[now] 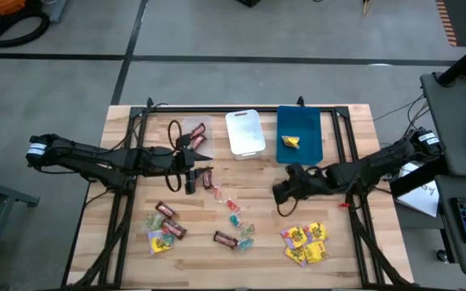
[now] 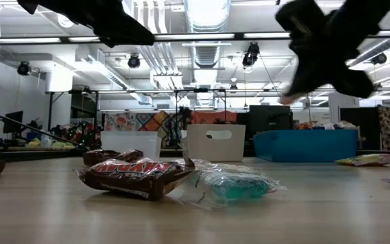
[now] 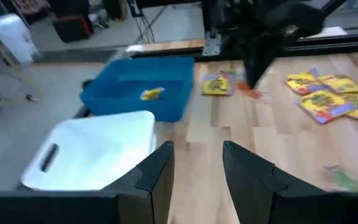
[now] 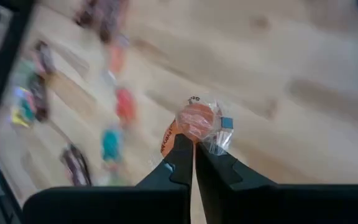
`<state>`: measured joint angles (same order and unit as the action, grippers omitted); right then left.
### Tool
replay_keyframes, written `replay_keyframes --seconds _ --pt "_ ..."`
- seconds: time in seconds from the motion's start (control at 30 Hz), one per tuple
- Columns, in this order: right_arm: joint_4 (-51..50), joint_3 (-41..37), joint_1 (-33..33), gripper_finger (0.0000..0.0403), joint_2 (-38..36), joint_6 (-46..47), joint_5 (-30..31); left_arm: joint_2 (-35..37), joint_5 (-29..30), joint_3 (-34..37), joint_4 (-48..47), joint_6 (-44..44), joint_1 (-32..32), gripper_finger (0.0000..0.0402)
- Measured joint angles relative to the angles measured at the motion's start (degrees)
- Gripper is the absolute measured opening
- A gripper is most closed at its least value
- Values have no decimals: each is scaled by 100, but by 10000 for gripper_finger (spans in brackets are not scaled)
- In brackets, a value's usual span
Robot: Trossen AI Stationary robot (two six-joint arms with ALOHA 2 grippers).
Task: Sort candy
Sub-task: Put the middle right orange jelly candy into the white bin
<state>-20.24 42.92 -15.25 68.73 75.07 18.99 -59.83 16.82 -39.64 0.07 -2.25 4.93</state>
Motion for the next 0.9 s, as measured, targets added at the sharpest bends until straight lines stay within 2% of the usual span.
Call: replay_keyframes --seconds 0.23,0.63,0.7,0.9 --pt "554 0 819 9 47 -1244 50 -2 -657 2 -349 829 206 121" --pt "1839 0 2158 9 83 -3425 62 -9 -691 4 -810 2388 1492 121" --pt "1967 -2 2338 9 83 -3698 62 -11 -624 4 -810 2642 1735 121" --pt "2382 -2 2708 9 83 -4296 60 -11 190 4 -823 3456 2488 121"
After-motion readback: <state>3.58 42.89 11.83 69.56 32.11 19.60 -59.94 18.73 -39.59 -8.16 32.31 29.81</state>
